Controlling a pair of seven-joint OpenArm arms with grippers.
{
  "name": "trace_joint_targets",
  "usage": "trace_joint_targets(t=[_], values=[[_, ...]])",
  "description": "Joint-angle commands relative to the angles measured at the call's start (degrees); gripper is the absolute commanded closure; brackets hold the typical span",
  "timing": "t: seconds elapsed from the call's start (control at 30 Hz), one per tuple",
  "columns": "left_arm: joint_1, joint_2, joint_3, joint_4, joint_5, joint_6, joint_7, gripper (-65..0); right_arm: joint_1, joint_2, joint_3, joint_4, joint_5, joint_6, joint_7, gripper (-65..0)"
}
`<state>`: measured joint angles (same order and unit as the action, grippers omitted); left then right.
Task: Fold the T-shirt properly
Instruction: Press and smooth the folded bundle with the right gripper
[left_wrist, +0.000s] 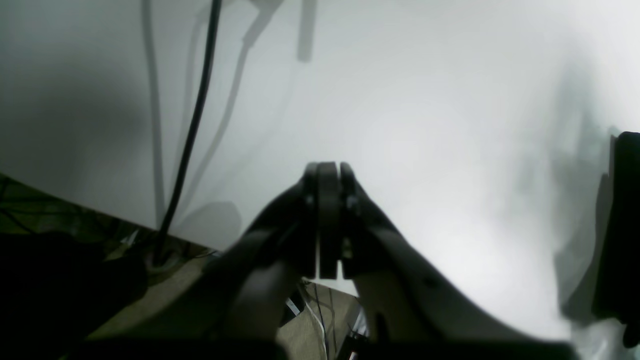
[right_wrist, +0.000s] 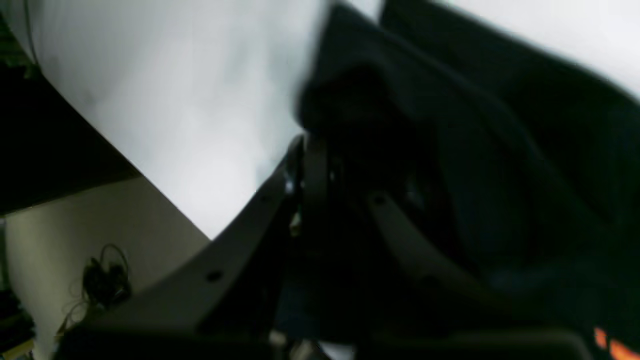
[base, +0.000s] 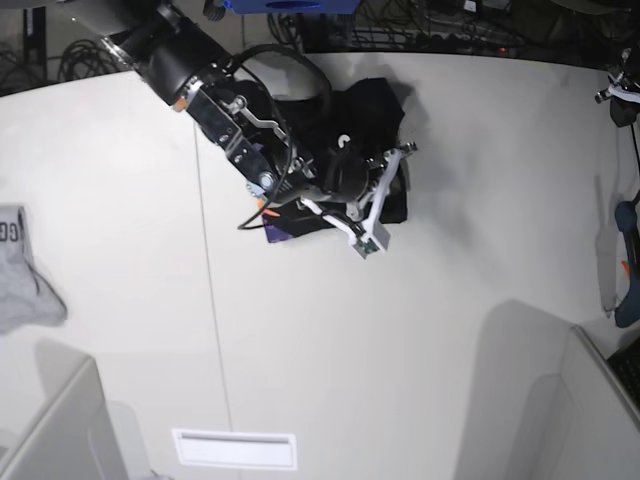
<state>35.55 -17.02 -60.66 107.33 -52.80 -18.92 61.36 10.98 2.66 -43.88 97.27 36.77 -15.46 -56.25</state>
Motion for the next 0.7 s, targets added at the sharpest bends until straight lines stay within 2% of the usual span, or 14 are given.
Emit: trace_joint_targets(t=[0.0,0.13,0.27,0.37,0.43,0.5,0.6,0.67], values=[[0.45,-0.96,-0.39,0.76,-0.87,-0.29,-0.75,0.0,1.63,-1.21,0.23,-0.35,0.28,0.39,0.82,0.0],[0.45,-0.87,-0.39,0.76,-0.87,-0.29,-0.75,0.0,4.71,-5.16,-3.37,-7.74,0.19,0.47,3.02,0.0],[0.45,-0.87,-0.39,0.76,-0.87,-0.29,-0.75,0.0,7.08,-7.36,-8.91,-14.59,0.28,0.56,6.97,0.0],[0.45,-0.87,-0.39,0.76,-0.70,-0.29,-0.75,0.0,7.17,-7.80,-9.62,-13.19,0.28,1.62,7.24,0.0],[0.45,-0.96,-0.39,0.76,-0.87,-0.38,-0.75,0.0,7.17,-7.27,-9.27,-8.70,0.28,3.20,6.71,0.0],[0.54,-0.96,-0.30,0.94,-0.87,-0.38,-0.75,0.0,7.17,-4.81,-8.83,-1.49,0.28,2.85,2.67,0.0],[0.54,-0.96,1.72,1.11,-0.96,-2.75,-0.75,0.0,5.32,-1.29,-2.76,8.26,0.28,-1.99,-4.01,0.0],[0.54,-0.87,3.39,1.11,-0.96,-5.48,-0.75,0.0,3.04,1.43,1.46,11.96,0.28,-2.69,-6.04,0.0]])
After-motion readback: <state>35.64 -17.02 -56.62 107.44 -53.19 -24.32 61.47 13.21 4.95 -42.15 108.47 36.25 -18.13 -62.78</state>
